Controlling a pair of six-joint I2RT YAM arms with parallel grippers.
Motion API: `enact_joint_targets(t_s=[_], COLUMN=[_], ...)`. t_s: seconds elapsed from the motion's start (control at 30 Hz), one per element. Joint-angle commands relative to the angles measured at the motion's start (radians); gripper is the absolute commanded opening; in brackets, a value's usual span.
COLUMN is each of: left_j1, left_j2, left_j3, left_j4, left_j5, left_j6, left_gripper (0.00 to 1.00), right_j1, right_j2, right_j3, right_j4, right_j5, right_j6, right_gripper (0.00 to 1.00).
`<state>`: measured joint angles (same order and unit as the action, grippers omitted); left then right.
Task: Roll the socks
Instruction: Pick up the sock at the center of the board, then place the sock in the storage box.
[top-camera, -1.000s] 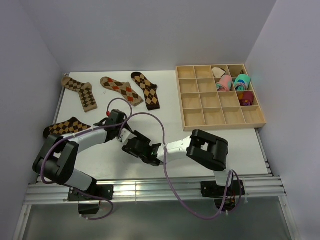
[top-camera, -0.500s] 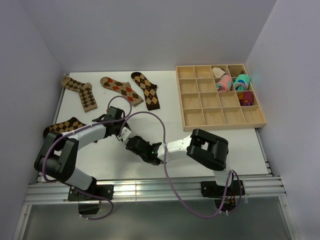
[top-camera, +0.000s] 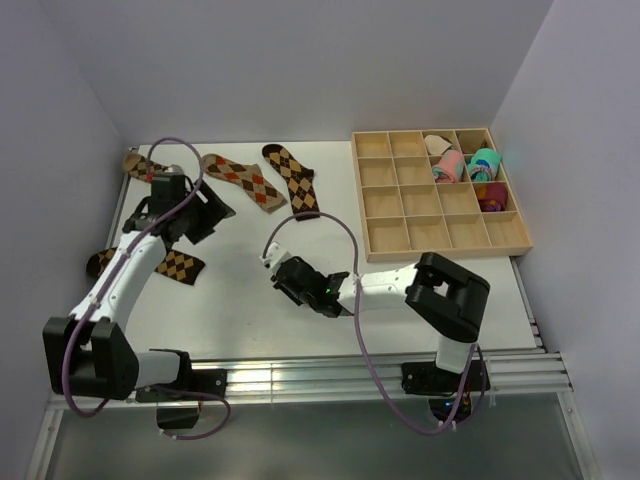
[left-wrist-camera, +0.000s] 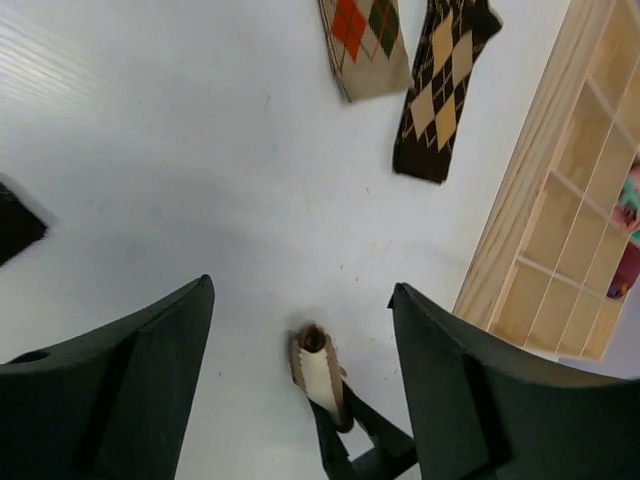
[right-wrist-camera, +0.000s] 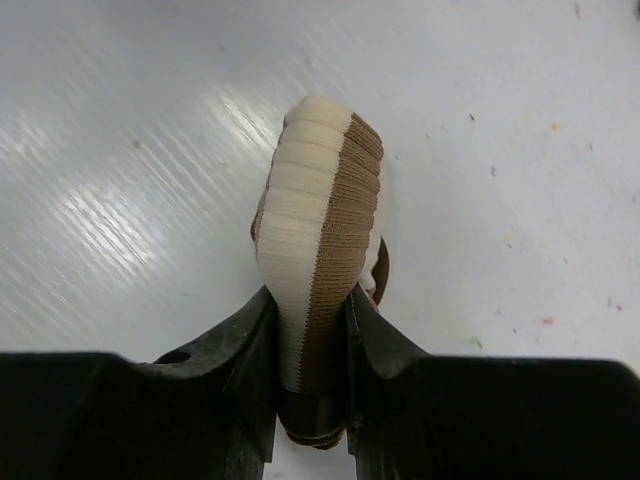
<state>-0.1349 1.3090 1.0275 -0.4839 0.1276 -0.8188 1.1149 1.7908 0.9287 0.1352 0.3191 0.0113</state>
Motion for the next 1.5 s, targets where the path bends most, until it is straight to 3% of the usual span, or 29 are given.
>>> enact_joint_targets(t_s=[0.0, 0.3, 0.63, 0.73, 1.1, 1.47], left_j1=[0.047, 0.101, 0.101, 0.1, 0.084, 0.083], left_j2=[-0.095, -0.396, -0.605, -0.631, -0.642, -0.594], left_j3=[0.013, -0.064, -0.105, -0.145, -0.236, -0.236], left_j4=[-0.051, -0.067, -0.125, -0.105, -0.048, -0.039], left_j5=[-0.078, -0.334, -0.635, -0.646, -0.637, -0.642], left_j6=[0.035, 0.095, 0.182, 0.201, 0.222, 0.233], left_gripper=[0.78, 0.99, 1.0, 0.99, 0.99, 0.99], right_j1=[-0.053, -0.216, -0.475, -0.588, -0.923, -1.024], right_j2=[-0.103, -0.229, -0.222, -0.197, 0.11, 0.465], right_j3=[-0.021, 0.051, 0.209, 0.281, 0.711, 1.14], right_j4=[-0.104, -0.23, -0.316, -0.339, -0.589, -0.799], right_j5=[-0.038, 0.018, 0.051, 0.035, 0.009, -0.02], right_j6=[0.049, 0.016, -0.039, -0.019, 0.205, 0.363], right_gripper=[0.0, 0.0, 0.0, 0.0, 0.0, 0.0])
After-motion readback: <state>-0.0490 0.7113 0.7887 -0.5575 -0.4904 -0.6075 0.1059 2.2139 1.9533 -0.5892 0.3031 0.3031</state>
